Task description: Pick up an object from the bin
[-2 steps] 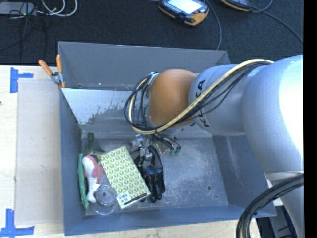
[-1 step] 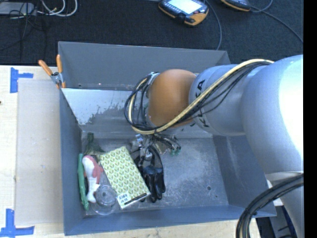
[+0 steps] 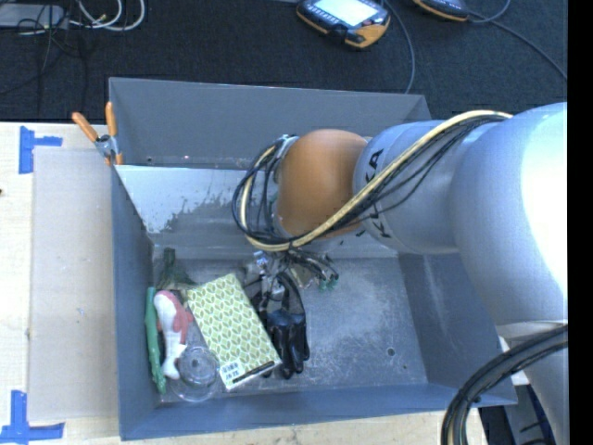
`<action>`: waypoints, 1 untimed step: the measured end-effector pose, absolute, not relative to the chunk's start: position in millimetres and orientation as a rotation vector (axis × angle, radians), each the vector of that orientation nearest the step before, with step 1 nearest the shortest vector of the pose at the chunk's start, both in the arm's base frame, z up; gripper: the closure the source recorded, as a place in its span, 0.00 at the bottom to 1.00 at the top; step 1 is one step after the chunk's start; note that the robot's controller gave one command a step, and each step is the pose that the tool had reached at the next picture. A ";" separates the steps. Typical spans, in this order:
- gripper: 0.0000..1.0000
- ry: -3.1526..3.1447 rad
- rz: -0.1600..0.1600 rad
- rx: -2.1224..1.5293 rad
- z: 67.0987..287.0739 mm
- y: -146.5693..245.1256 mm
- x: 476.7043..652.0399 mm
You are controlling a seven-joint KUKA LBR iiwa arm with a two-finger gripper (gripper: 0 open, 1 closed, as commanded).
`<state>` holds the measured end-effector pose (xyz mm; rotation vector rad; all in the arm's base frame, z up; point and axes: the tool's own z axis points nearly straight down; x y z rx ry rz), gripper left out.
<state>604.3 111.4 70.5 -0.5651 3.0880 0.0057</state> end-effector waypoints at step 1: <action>1.00 3.088 0.006 -0.564 70.5 111.4 604.3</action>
Offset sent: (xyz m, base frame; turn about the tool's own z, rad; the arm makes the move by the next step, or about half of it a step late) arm 0.0000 0.0000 0.0000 0.0000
